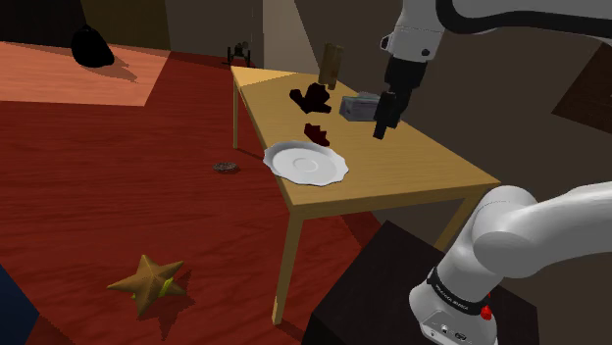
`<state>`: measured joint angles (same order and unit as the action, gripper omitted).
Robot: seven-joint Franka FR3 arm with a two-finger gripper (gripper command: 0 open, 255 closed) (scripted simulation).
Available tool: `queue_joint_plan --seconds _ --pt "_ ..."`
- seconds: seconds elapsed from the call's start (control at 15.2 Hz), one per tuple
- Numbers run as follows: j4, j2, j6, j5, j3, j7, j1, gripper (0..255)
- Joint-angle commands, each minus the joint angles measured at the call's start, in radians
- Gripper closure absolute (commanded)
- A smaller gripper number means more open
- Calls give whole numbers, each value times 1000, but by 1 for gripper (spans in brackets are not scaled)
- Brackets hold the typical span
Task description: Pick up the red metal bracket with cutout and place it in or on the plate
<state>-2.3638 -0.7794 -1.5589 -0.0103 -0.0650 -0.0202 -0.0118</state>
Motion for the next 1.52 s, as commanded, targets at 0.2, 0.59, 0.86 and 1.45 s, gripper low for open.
queue_joint_plan --seconds 0.2,0.59,0.86,1.45 --pt "14 86 -74 26 31 -35 -18 0" --pt "78 276 -207 64 89 -100 -49 0" --pt "146 412 -280 77 124 -141 -65 0" --pt "373 734 -386 66 189 -238 -99 0"
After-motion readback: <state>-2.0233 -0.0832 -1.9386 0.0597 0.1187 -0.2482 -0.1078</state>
